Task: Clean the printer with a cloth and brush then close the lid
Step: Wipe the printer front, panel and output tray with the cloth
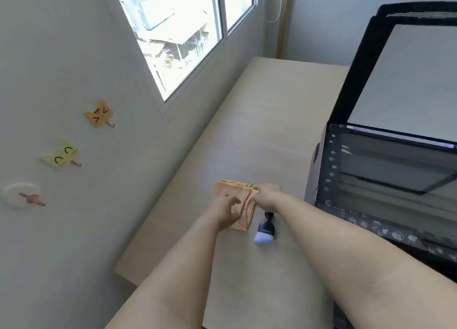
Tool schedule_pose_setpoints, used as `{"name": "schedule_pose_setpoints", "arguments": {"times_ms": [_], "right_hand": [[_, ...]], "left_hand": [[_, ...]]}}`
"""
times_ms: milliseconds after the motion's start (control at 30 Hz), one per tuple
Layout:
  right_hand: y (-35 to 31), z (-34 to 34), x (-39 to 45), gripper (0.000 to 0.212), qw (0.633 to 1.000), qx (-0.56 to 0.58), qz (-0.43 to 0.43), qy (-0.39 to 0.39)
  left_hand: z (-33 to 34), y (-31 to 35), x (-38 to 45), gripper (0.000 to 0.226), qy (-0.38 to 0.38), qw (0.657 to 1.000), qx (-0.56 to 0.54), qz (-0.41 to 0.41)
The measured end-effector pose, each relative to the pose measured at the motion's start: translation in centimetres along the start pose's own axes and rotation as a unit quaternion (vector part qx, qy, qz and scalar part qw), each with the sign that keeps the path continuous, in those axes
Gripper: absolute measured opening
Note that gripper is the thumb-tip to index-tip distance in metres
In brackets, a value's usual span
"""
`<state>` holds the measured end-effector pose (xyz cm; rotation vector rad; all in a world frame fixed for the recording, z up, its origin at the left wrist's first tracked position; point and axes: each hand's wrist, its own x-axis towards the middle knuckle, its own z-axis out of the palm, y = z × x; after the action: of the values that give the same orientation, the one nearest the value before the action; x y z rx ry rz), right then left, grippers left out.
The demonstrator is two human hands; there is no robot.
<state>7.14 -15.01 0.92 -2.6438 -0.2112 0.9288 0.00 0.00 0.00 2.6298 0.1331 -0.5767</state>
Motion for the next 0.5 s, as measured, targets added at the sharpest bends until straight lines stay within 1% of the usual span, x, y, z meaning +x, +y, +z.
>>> {"name": "schedule_pose_setpoints", "arguments": {"times_ms": [67,167,267,367,433,500], "right_hand": [[0.9,0.7,2.1,0.062,1.000,0.018,0.020,-0.008],[1.0,1.0,2.0,0.060,0.999,0.021,0.039,-0.018],[0.8,0.7,0.5,0.051,0.999,0.024,0.039,-0.018],[1.1,0.5,-0.1,0.042,0.998,0.054,0.041,-0.001],[1.2,0.2,-0.8,0.042,0.997,0.071,0.033,0.015],[1.2,0.0,-1.3,0.042,0.995,0.094,0.029,0.033]], "left_hand": [[1.2,-0.1,0.6,0.028,0.061,0.998,-0.001,-0.015],[2.5,0.7,0.6,0.030,0.103,0.992,0.011,-0.064],[2.6,1.1,1.2,0.026,0.132,0.989,0.002,-0.072],[2.5,1.2,1.6,0.023,0.137,0.988,0.011,-0.075],[2.1,1.3,1.6,0.024,0.139,0.987,0.032,-0.069],[1.7,1.2,1.3,0.022,0.140,0.988,0.016,-0.066]]}}
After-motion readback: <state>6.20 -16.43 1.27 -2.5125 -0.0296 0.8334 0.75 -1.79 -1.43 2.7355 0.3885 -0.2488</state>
